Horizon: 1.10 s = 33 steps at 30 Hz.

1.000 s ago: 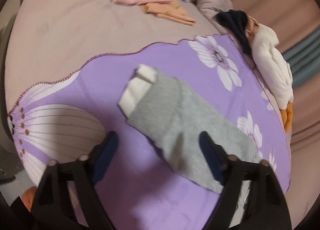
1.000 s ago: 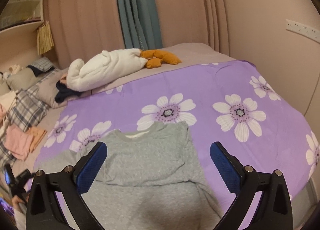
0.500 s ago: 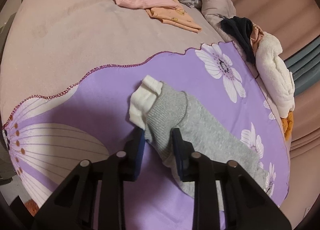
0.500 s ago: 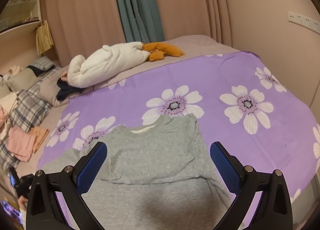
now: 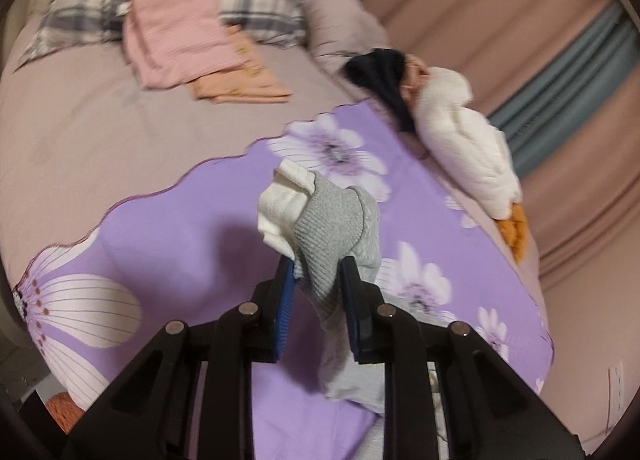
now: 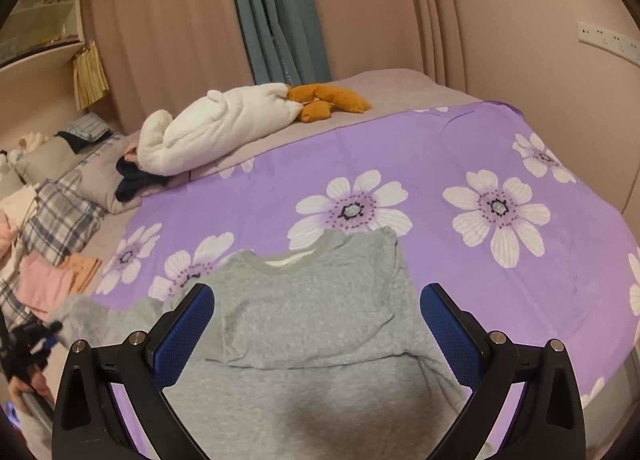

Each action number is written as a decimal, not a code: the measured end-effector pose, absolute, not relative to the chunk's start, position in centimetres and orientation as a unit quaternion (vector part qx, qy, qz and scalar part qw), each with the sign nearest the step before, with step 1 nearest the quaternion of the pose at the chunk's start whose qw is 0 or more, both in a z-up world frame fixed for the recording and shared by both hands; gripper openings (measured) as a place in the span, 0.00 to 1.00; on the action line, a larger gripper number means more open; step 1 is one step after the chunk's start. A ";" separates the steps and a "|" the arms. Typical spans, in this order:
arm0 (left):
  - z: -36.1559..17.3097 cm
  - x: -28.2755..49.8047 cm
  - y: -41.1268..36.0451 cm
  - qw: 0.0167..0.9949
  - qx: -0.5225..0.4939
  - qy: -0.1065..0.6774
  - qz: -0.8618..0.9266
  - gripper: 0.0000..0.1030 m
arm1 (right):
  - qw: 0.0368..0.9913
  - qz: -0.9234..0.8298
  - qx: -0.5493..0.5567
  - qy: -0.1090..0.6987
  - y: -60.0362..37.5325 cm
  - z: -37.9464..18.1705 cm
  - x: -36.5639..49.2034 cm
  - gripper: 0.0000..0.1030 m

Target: Fold small clothes

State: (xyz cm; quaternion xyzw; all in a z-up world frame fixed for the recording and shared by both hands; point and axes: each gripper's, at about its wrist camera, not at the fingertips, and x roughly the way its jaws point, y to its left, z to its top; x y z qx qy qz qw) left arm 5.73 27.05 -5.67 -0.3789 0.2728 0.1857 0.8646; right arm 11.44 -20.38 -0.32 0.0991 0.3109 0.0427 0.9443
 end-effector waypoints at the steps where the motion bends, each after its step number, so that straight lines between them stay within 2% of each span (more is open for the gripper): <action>1: -5.2 6.0 26.7 0.868 -0.376 0.271 0.179 0.22 | 0.944 0.043 0.100 0.311 -20.4 -0.4 11.4 0.99; 7: -2.6 8.2 22.6 0.893 -0.341 0.268 0.121 0.22 | 0.944 0.039 0.109 0.310 -21.1 -0.5 11.1 0.99; 14: -2.2 11.4 17.5 0.906 -0.298 0.293 0.067 0.22 | 0.941 0.031 0.116 0.315 -21.9 -1.1 10.6 0.99; 33: -11.6 17.0 4.6 0.884 -0.149 0.440 -0.046 0.21 | 0.923 0.008 0.132 0.361 -22.4 -4.2 11.2 0.99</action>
